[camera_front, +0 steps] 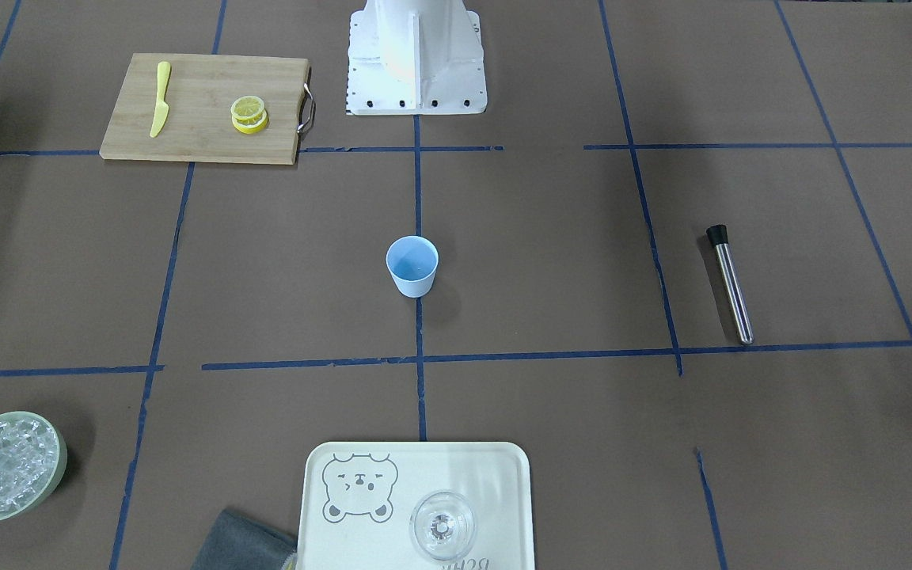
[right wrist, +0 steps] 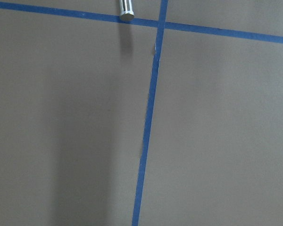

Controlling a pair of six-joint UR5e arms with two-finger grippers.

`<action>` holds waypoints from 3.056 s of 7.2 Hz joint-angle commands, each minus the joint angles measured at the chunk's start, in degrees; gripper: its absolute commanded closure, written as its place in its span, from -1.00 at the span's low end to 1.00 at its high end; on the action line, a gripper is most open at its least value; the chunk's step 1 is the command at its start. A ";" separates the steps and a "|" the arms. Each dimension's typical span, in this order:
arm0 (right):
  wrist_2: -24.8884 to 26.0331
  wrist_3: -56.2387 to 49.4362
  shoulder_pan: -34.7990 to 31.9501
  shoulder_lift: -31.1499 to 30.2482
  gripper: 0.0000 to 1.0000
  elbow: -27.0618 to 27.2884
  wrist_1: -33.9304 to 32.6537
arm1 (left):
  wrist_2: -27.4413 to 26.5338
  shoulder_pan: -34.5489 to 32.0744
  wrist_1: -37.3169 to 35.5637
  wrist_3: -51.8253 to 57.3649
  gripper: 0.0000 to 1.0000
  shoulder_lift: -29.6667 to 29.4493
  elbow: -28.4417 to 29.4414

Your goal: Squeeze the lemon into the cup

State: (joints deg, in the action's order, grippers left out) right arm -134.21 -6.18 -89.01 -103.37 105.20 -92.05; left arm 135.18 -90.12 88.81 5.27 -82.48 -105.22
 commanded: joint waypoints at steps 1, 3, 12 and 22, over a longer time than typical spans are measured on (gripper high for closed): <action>-0.27 0.46 0.06 0.89 -1.00 2.62 0.03 | 0.00 0.04 0.04 0.00 -1.00 -0.05 0.19; -0.09 0.73 0.06 1.42 -1.00 3.86 0.03 | 0.00 0.04 0.04 0.09 -1.00 -0.14 0.01; 8.21 39.17 25.73 5.10 -1.00 17.11 16.55 | -0.09 0.30 2.06 0.00 -1.00 -1.27 -0.25; 56.23 94.51 89.07 5.47 -1.00 25.32 16.37 | -0.35 0.39 2.06 -0.09 -1.00 -2.42 -0.34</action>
State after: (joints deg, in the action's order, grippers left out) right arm -81.40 86.54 -4.12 -97.47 130.83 -75.53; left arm 134.82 -89.74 90.88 5.18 -84.90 -105.49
